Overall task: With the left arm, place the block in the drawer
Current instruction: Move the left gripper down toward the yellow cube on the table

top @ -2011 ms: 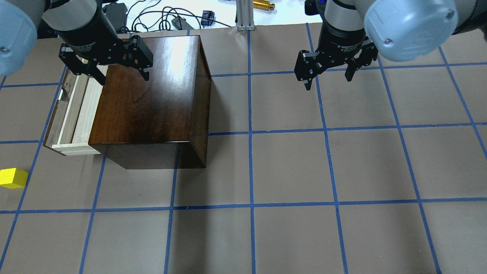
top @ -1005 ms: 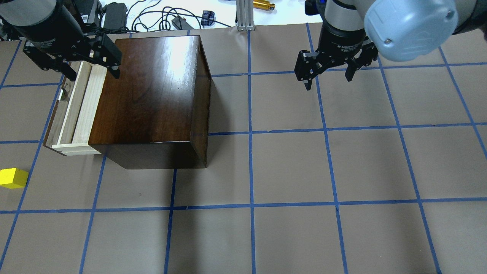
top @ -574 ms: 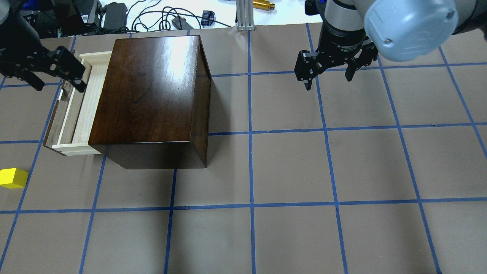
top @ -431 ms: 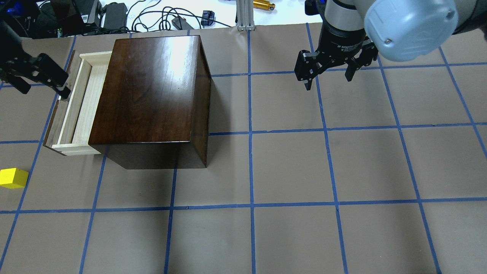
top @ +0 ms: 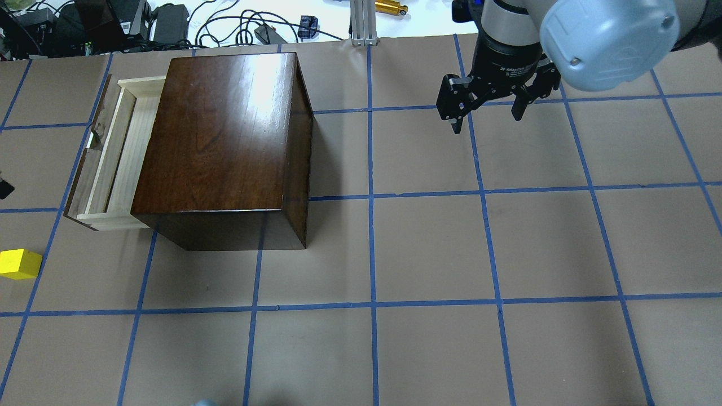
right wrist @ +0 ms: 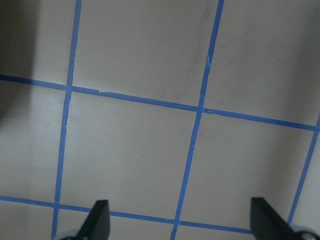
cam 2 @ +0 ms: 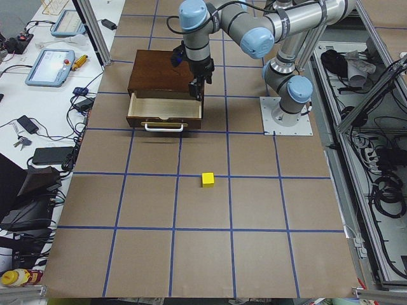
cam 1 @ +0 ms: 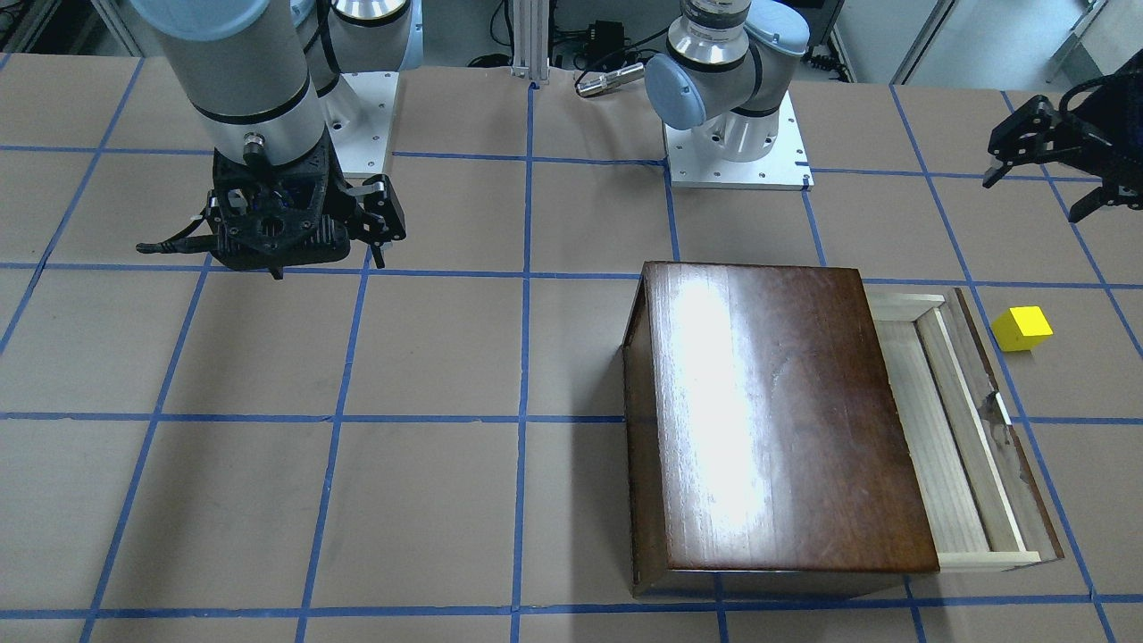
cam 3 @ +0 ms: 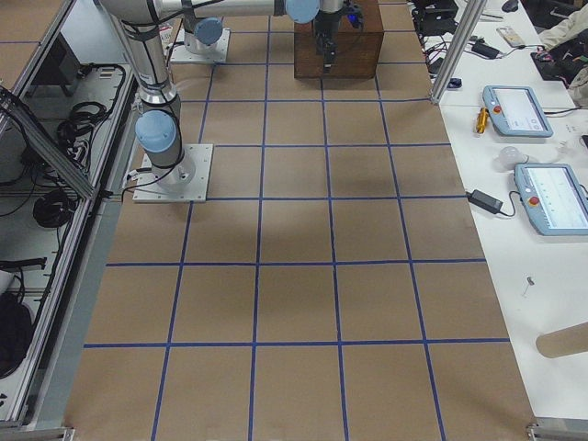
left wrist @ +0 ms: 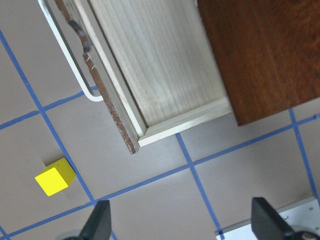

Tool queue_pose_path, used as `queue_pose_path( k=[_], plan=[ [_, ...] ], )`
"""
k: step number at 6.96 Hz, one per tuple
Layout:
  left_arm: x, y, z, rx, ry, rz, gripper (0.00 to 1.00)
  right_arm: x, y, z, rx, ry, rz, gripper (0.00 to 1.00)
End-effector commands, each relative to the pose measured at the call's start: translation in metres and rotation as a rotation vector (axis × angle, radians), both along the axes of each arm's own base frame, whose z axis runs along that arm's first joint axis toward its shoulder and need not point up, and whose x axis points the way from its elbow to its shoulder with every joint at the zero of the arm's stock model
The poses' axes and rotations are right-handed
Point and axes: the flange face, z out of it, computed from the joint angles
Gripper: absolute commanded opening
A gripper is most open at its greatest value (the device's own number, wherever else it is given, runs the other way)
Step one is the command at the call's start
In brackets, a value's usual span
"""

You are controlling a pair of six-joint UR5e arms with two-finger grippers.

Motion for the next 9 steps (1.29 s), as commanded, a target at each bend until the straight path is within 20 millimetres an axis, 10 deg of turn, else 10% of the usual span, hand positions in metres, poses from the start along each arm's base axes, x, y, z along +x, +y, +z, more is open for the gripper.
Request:
queue_pose_path(
  k=[1,3,9],
  plan=[
    [0.076,0.029,-0.023,0.013,0.07,-0.174,1.0,0.0,0.0,0.0,0.0,0.0,-0.001,1.0],
    [0.131,0.05,-0.067,-0.041,0.025,-0.283,1.0,0.0,0.0,0.0,0.0,0.0,0.0,1.0],
    [0.188,0.042,-0.186,-0.125,0.034,-0.799,1.0,0.0,0.0,0.0,0.0,0.0,0.0,1.0]
  ],
)
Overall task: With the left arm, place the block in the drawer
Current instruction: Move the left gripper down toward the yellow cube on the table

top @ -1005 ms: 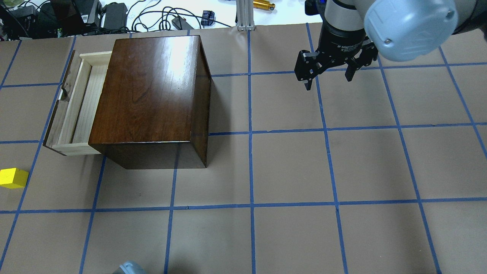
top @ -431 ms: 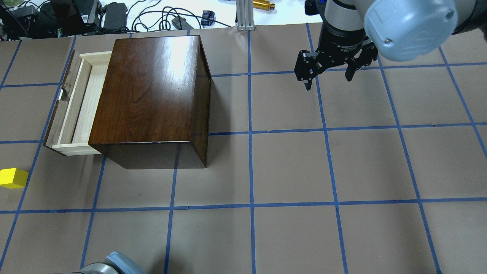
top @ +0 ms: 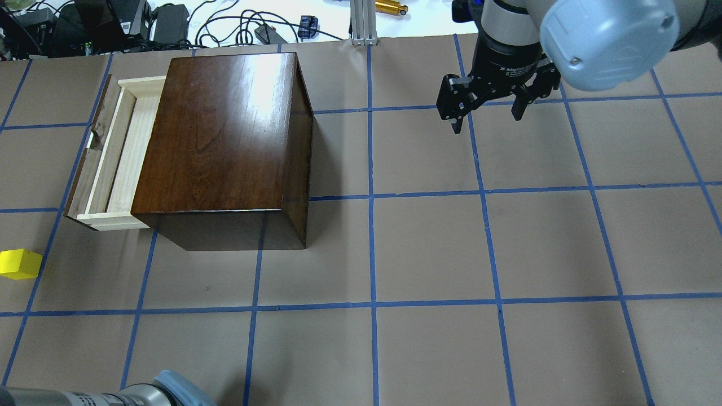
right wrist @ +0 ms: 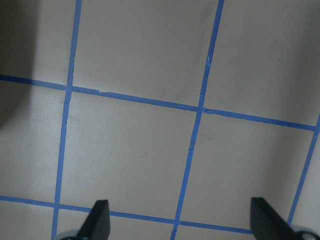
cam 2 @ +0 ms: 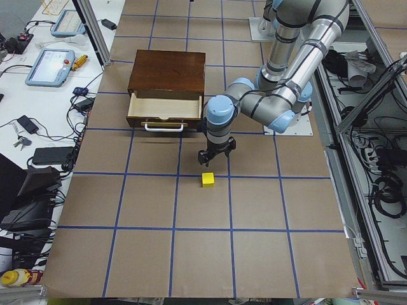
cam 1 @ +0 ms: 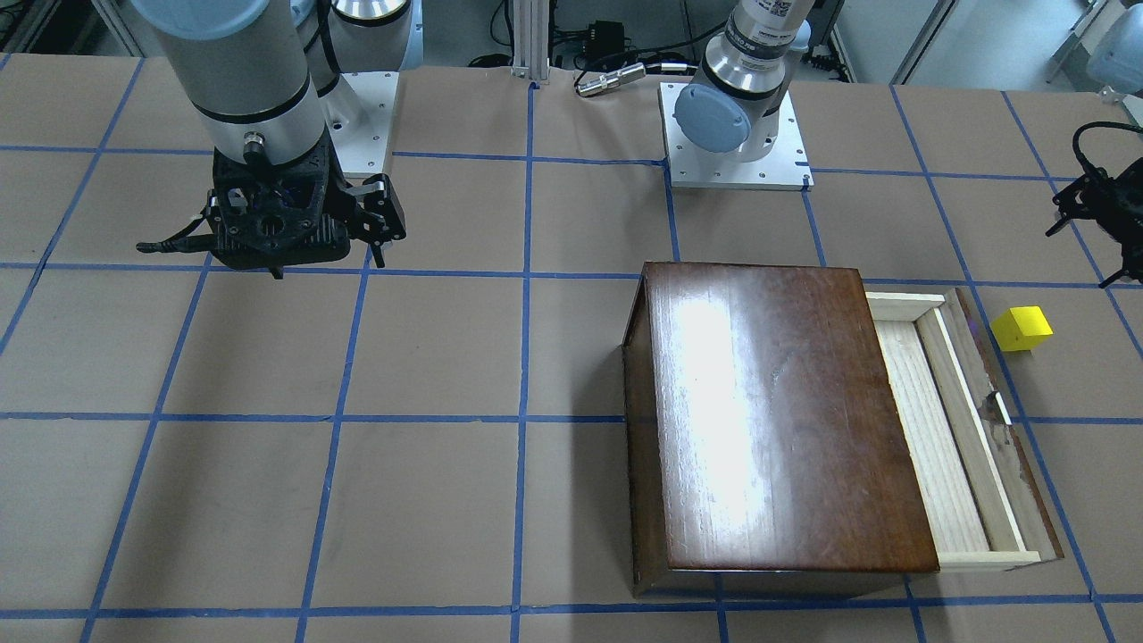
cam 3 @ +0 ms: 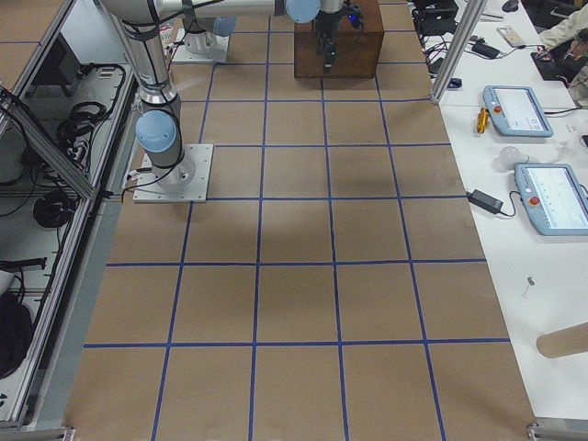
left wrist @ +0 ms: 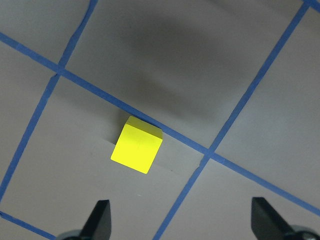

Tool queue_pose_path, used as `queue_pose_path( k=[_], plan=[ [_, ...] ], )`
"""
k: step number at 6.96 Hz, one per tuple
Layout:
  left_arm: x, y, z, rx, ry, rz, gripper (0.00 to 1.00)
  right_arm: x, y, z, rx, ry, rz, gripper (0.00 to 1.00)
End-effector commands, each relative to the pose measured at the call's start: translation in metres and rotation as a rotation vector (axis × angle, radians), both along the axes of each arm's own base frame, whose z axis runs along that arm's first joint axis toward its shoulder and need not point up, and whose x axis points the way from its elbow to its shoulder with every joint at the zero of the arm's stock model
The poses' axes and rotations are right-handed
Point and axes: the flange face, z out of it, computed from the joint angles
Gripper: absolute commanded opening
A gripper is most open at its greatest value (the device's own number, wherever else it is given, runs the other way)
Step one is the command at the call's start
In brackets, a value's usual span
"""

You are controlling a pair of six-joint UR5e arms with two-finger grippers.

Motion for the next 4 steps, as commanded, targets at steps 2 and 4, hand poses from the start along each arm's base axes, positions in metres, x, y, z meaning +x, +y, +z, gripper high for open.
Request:
queue_pose_path(
  k=[2,4],
  plan=[
    [0.018,-0.007,-0.046,-0.012,0.083,-0.199,1.0,0.0,0.0,0.0,0.0,0.0,0.0,1.0],
    [0.03,-0.008,-0.072,-0.028,0.093,-0.261,1.0,0.0,0.0,0.0,0.0,0.0,-0.001,1.0]
  ],
)
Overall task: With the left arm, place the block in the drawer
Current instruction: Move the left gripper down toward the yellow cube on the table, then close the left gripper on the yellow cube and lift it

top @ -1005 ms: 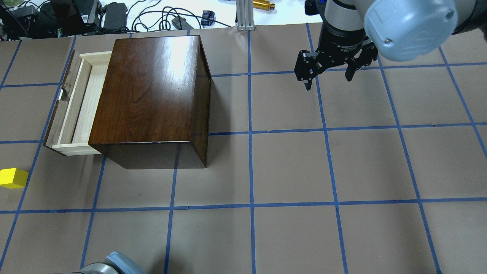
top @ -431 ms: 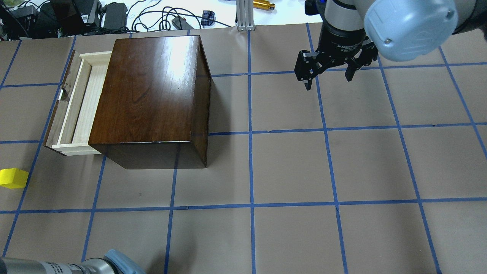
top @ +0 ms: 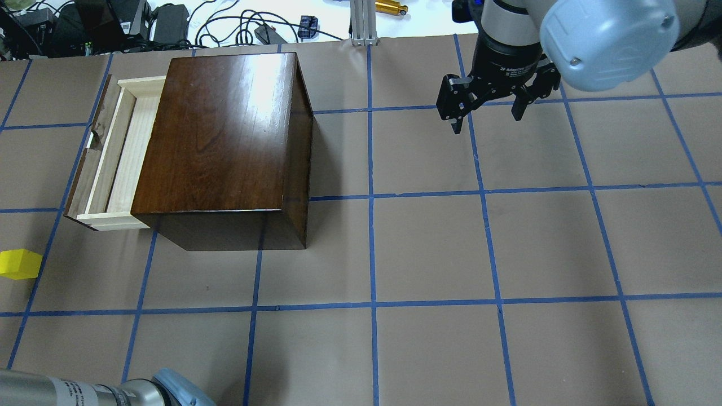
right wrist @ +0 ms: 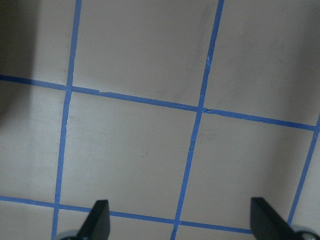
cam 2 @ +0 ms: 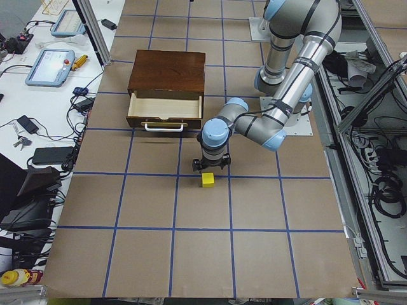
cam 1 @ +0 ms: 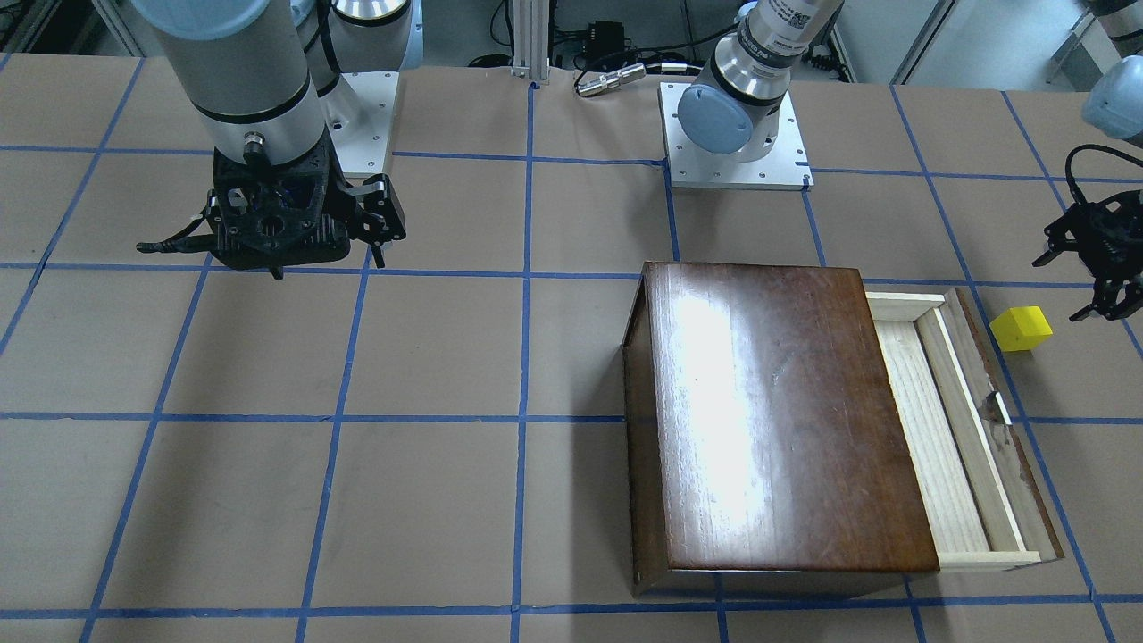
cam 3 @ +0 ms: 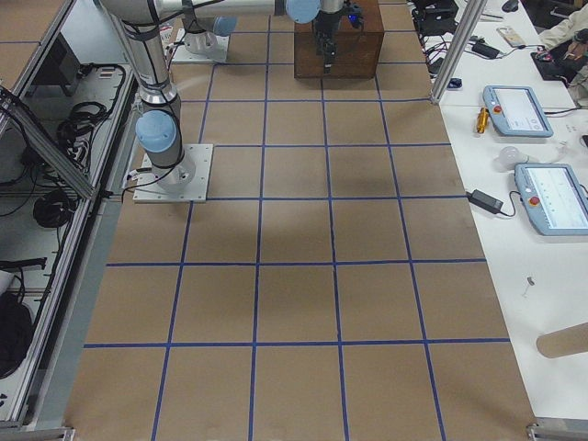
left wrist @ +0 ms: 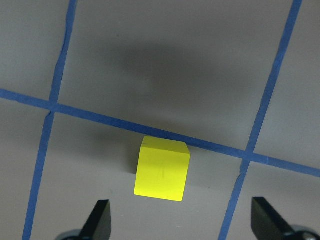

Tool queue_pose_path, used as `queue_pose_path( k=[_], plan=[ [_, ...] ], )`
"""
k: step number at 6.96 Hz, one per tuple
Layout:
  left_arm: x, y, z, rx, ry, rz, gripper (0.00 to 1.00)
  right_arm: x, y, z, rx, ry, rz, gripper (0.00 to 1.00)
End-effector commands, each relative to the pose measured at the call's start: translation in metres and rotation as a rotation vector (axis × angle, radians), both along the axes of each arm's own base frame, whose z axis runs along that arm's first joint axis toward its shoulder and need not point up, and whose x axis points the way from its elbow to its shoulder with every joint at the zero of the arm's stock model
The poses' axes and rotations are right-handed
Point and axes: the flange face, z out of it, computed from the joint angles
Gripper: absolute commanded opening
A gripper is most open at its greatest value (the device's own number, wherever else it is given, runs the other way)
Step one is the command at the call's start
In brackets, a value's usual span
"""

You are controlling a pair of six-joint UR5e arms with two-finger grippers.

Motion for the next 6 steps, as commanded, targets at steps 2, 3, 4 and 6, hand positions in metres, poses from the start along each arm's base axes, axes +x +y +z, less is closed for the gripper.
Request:
queue_pose_path(
  k=[2,3,4,6],
  plan=[
    [0.009,-0.002,-0.039,0.006,0.027,-0.063,1.0,0.0,0.0,0.0,0.0,0.001,0.001,1.0],
    [0.01,-0.003,-0.044,0.009,0.032,-0.063,1.0,0.0,0.0,0.0,0.0,0.001,-0.001,1.0],
    [0.011,-0.004,-0.05,0.006,0.032,-0.07,1.0,0.0,0.0,0.0,0.0,-0.001,0.001,1.0],
    [0.014,-0.005,-0.064,0.018,0.037,-0.08,1.0,0.0,0.0,0.0,0.0,0.001,0.001,1.0]
  ],
)
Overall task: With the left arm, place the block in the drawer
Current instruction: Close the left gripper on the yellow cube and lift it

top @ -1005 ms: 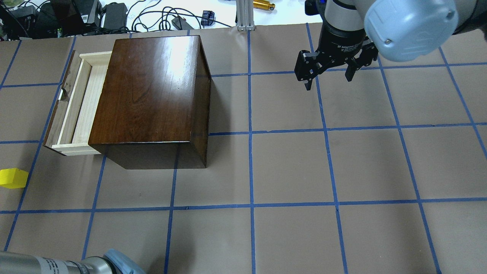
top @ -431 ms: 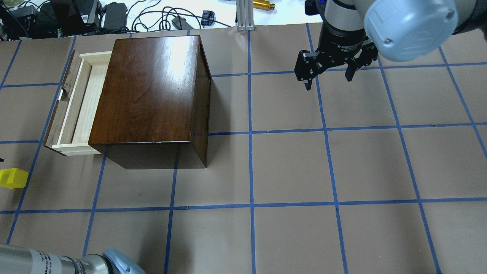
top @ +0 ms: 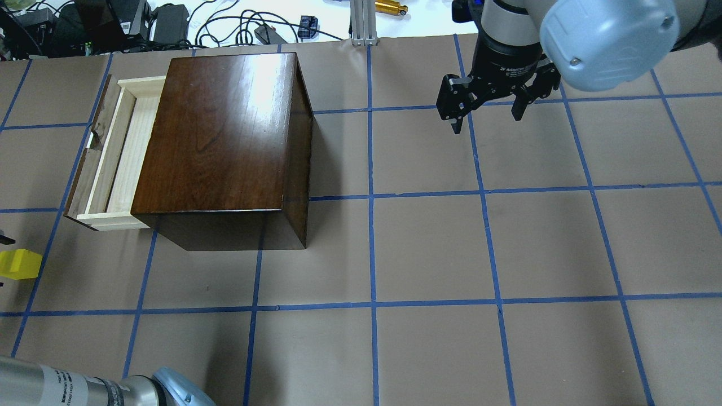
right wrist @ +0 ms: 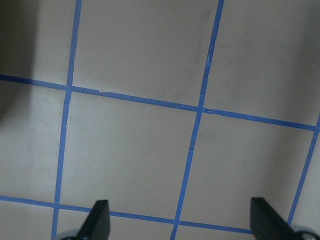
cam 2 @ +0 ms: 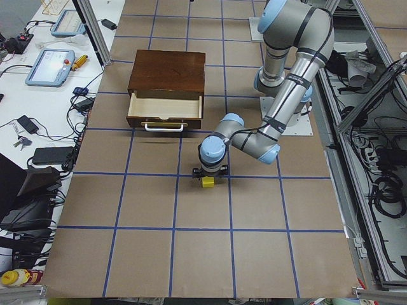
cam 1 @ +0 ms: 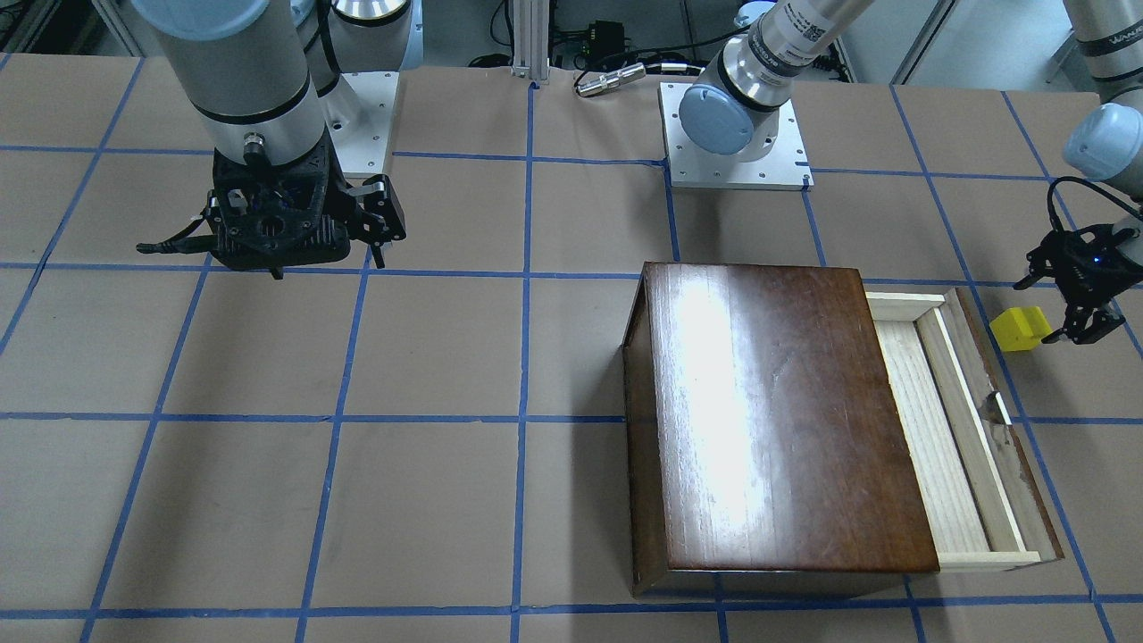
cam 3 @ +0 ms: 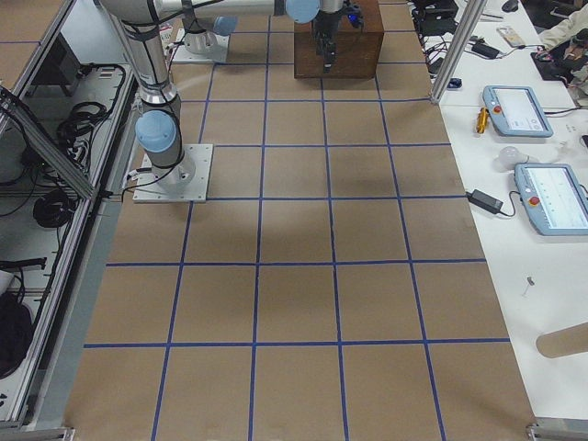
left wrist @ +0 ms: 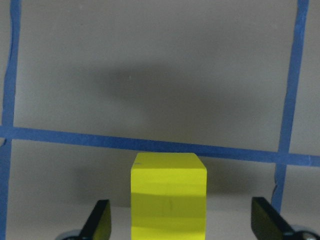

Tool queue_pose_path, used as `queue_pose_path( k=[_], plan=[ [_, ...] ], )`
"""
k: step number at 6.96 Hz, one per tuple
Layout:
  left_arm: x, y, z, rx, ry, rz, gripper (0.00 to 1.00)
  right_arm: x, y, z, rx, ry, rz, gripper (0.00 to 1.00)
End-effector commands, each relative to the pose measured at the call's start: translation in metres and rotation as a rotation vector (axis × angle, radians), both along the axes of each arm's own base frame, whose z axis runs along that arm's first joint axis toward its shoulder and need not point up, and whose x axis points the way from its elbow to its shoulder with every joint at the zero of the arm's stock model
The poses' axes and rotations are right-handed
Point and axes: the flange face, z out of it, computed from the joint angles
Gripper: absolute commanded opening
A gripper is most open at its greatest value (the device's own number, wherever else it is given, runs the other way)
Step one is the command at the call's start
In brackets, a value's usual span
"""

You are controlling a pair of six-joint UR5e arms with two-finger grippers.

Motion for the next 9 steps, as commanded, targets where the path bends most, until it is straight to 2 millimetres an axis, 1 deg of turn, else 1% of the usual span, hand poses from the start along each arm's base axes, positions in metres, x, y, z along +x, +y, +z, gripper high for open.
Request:
queue_pose_path(
  k=[1,2,4,9],
  plan=[
    [0.002,-0.001,-0.012,0.006,0.005,-0.008,1.0,0.0,0.0,0.0,0.0,-0.001,0.0,1.0],
    [0.0,0.0,-0.022,0.019,0.021,-0.011,1.0,0.0,0.0,0.0,0.0,0.0,0.0,1.0],
    [-0.004,0.003,-0.036,-0.011,-0.027,-0.012,1.0,0.0,0.0,0.0,0.0,0.0,-0.001,1.0],
    [-0.004,0.003,-0.04,-0.014,-0.019,-0.02,0.99,0.0,0.0,0.0,0.0,0.0,0.0,1.0]
  ],
)
